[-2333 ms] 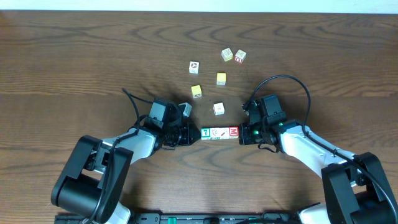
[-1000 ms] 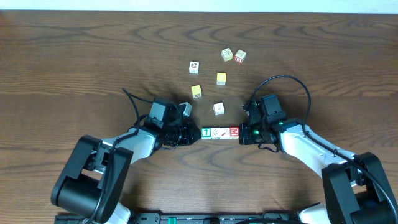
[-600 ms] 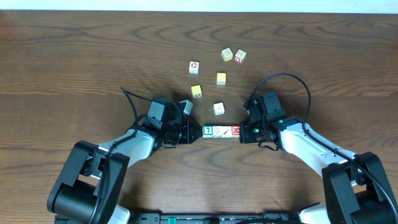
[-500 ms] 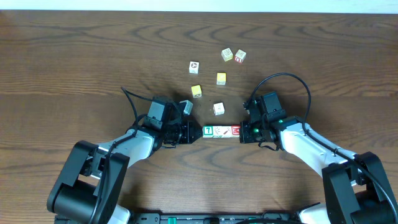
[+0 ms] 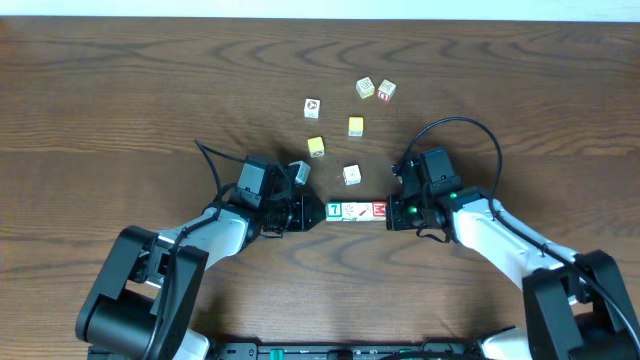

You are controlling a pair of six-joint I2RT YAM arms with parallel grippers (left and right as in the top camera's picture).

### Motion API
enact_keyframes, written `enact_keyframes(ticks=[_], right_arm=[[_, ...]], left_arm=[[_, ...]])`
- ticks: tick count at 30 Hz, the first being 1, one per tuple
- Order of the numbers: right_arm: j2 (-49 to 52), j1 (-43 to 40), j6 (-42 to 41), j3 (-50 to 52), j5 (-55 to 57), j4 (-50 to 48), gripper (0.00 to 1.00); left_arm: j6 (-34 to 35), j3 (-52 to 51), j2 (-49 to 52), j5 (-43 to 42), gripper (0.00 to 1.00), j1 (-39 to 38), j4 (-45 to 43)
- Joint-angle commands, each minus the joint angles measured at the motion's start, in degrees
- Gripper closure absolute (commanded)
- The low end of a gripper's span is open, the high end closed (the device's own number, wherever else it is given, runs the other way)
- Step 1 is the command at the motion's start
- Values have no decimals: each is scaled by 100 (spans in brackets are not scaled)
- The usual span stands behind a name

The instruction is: Lift 4 blocks

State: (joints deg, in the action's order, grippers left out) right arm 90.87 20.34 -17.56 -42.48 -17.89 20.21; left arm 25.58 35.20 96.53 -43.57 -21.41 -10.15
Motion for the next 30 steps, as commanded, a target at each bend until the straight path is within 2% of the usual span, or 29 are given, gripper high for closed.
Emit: enact_keyframes(ticks=[1,30], right_arm=[[-271,442,-17,-289,-1493,-35,99],[-315,442,-24,-404,-1478,59,99]], left_arm=[[4,223,-111,-824,93,-203,-155],[72,234,-114,-826,93,-203,-223]])
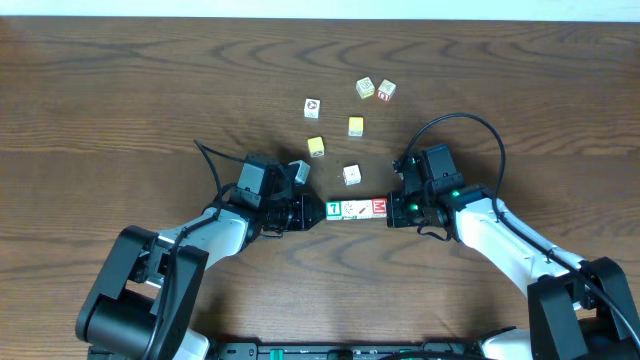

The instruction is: Lift 4 blocks

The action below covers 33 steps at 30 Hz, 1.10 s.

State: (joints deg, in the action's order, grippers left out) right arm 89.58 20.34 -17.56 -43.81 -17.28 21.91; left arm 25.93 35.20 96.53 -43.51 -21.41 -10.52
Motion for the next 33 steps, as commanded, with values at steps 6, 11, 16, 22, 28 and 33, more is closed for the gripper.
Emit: enact_keyframes(ticks=[6,11,16,22,28,33], right_arm=[[-339,442,-22,-271,-1537,-61,99],[-490,442,-20,-271,-1510,20,99],[-505,442,-20,-271,-1508,42,99],[-505,442,-20,-271,-1405,151,99],[-505,442,-20,-271,-1408,186,99],[-505,442,-20,-271,-1410,186,99]], left_arm=[[101,271,-114,-833,93,-203,-249],[166,317,-114,-835,93,-203,-249],[210,330,-118,-835,93,-203,-249],[229,330,-127,-837,93,-203,-249],[229,330,-286,-833,93,-203,-249],[229,330,-494,-833,93,-203,-247]])
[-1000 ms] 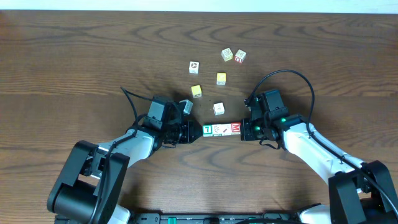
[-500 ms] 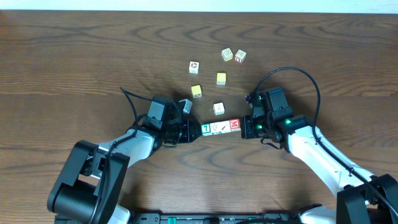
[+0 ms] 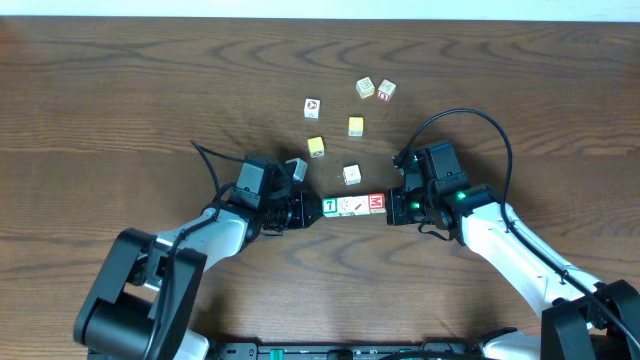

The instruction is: Lift 4 blocks

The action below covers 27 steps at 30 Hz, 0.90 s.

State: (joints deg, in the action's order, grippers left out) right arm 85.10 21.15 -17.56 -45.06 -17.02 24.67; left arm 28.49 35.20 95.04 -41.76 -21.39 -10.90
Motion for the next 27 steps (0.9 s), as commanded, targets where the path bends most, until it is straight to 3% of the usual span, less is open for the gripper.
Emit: enact_keyframes(ticks=[1,27], right_arm=[[-57,361,-20,-146,-1436,-90,99],[-57,361,-24,-146,-1329,-83,99]], left_arm=[[-24,330,-356,-1010,93,-205,-210],[59,330,-372,-1012,93,-205,-210]])
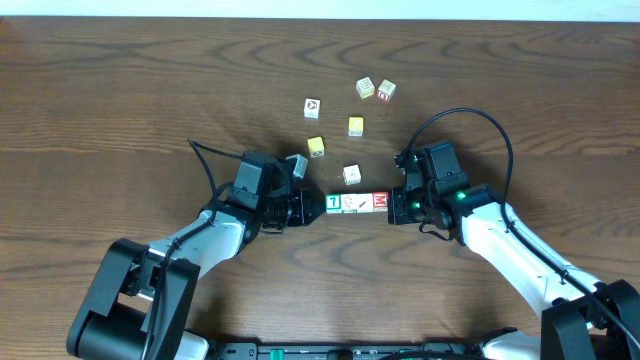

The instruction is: Lift 4 blocks

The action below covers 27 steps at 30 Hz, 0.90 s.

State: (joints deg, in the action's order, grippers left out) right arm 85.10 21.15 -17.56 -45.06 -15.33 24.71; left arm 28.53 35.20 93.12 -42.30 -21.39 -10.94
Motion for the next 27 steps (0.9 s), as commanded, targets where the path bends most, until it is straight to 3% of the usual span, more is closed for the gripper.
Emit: enact_keyframes(ticks=[1,27], right_arm=[[-59,361,-24,-146,-1495,-87,99],[-59,361,-20,-413,-1495,173,99]], left_arm=[[55,330,-184,-957,93,-205,-205],[96,378,-195,-957,93,-205,-208]])
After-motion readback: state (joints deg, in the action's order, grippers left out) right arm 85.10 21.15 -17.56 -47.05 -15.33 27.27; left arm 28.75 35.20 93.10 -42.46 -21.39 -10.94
